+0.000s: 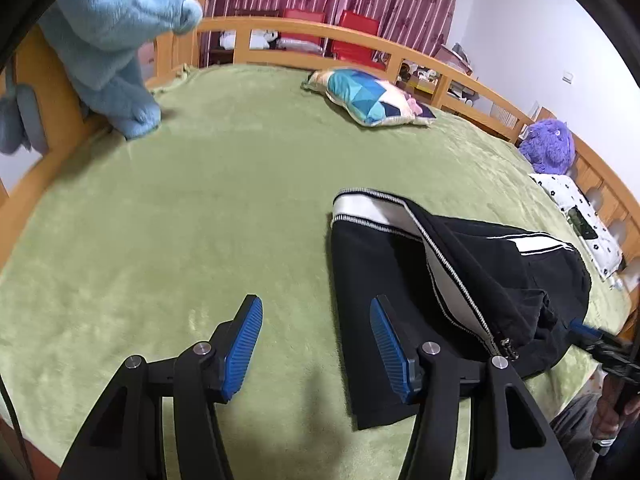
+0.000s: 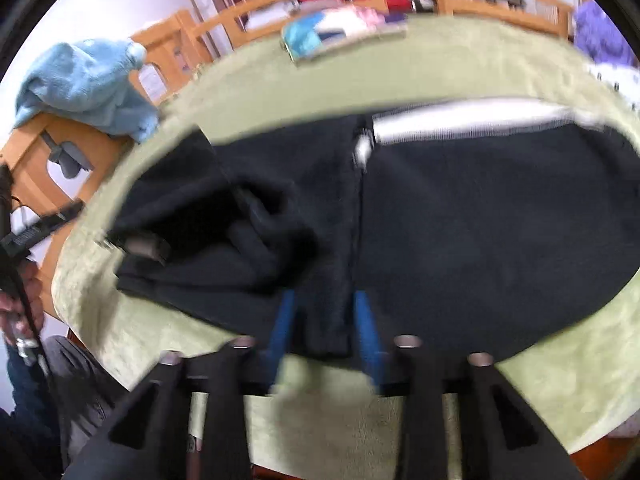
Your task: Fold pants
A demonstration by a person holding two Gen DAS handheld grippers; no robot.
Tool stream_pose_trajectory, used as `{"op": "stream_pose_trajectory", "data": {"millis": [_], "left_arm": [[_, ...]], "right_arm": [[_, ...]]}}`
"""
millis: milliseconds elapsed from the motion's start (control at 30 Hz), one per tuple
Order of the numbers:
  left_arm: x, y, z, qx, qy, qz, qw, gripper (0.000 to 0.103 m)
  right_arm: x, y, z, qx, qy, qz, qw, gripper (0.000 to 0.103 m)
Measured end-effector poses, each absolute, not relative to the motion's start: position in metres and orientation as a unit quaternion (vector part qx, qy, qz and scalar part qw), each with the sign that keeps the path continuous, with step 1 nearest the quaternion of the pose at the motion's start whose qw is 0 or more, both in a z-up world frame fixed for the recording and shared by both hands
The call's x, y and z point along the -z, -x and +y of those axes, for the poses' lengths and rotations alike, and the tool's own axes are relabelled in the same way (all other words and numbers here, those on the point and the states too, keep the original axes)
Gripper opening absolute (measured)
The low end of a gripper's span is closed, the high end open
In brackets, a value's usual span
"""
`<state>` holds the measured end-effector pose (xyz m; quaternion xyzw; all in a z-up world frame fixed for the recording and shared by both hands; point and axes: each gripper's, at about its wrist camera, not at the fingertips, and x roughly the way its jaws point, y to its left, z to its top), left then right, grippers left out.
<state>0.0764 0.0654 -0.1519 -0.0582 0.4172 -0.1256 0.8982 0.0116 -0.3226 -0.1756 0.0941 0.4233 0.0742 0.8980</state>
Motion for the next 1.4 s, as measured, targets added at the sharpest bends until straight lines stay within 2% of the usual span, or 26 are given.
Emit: {"op": "stream_pose_trajectory", "data": {"millis": [33, 233, 400, 467, 500, 533, 567, 800, 833, 933, 1033, 1167, 1333, 1400], "left_arm": [[0.154, -0.078, 0.066, 0.126, 0.059, 0.421, 0.896, 0.054], [0.155, -0.080, 0.075, 0.106, 0.061, 0.410, 0.904, 0.054], [0.158, -0.081, 0.102, 0.081, 0.087, 0.411, 0.904, 0.054], [0.160, -0.081, 0.113, 0.072, 0.101, 0.411, 0.903, 0.054], [0.161, -0.081, 0.117, 0.070, 0.105, 0.411, 0.903, 0.054], [0.162, -0.081, 0.121, 0.067, 0.110, 0.411, 0.903, 0.054], [0.164, -0.081, 0.125, 0.065, 0.116, 0.412, 0.902, 0.054], [0.176, -0.092, 0.130, 0.059, 0.122, 0.424, 0.895, 0.054], [0.177, -0.094, 0.128, 0.059, 0.118, 0.427, 0.895, 0.054], [0.180, -0.098, 0.123, 0.061, 0.112, 0.432, 0.893, 0.054], [0.181, -0.101, 0.117, 0.064, 0.106, 0.433, 0.893, 0.054], [0.179, -0.103, 0.105, 0.076, 0.098, 0.434, 0.892, 0.054], [0.175, -0.098, 0.088, 0.088, 0.083, 0.431, 0.894, 0.054], [0.173, -0.096, 0.081, 0.093, 0.078, 0.429, 0.895, 0.054]], "right_arm": [[0.163, -0.012, -0.312, -0.089, -0.078, 0.406, 0.906, 0.066], [0.141, -0.032, -0.224, -0.187, 0.011, 0.362, 0.913, 0.068], [0.165, -0.047, -0.169, -0.231, 0.053, 0.367, 0.900, 0.070], [0.185, -0.057, -0.153, -0.204, 0.101, 0.379, 0.897, 0.070], [0.193, -0.061, -0.147, -0.187, 0.127, 0.380, 0.897, 0.065], [0.198, -0.064, -0.146, -0.169, 0.149, 0.378, 0.898, 0.036], [0.200, -0.069, -0.148, -0.157, 0.157, 0.380, 0.898, 0.013], [0.141, -0.114, -0.226, -0.089, 0.060, 0.335, 0.936, 0.013], [0.137, -0.123, -0.238, -0.074, 0.048, 0.336, 0.938, 0.016], [0.139, -0.158, -0.289, -0.019, -0.008, 0.368, 0.930, 0.038], [0.147, -0.163, -0.314, -0.004, -0.033, 0.387, 0.922, 0.039], [0.165, -0.131, -0.321, -0.032, -0.051, 0.401, 0.914, 0.056], [0.204, -0.091, -0.305, -0.053, -0.032, 0.449, 0.891, 0.056], [0.212, -0.078, -0.300, -0.049, -0.021, 0.454, 0.889, 0.031]]}}
